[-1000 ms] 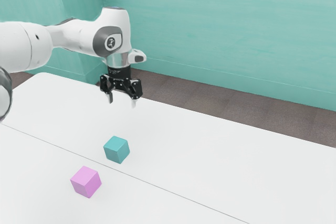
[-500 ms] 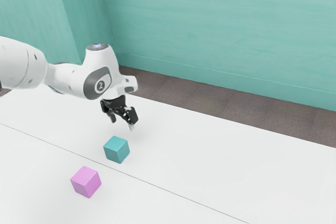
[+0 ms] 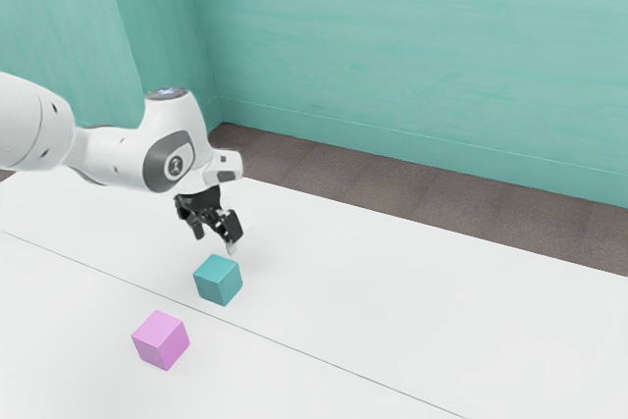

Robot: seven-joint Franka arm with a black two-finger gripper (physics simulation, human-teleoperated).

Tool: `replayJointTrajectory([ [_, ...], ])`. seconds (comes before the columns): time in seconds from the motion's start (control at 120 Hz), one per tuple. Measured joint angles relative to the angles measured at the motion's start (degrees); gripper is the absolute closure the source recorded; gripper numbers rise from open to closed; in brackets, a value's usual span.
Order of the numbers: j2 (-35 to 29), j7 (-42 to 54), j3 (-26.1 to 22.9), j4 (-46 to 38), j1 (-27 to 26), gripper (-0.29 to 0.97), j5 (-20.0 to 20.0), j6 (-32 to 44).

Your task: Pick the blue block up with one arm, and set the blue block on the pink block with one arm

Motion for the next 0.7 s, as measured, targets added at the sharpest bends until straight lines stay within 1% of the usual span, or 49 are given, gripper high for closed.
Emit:
replayJointTrajectory([
  [0.092, -5.4, -0.4, -0.6, -3.5, 0.0, 0.0, 0.4, -0.8],
  [0.183, -8.3, -0.8, -1.9, -7.0, 0.0, 0.0, 0.4, -1.2],
  [0.275, -8.6, -1.1, -3.2, -8.7, -0.1, 0.0, 0.0, -1.2],
  [0.392, -9.0, -1.5, -3.6, -10.4, 0.0, 0.0, -0.5, -1.1],
  [0.533, -7.2, -1.8, -3.7, -10.4, 0.0, 0.0, -1.1, 0.0],
  [0.7, -7.3, -1.9, -3.6, -9.9, 0.0, 0.0, -1.2, 1.5],
])
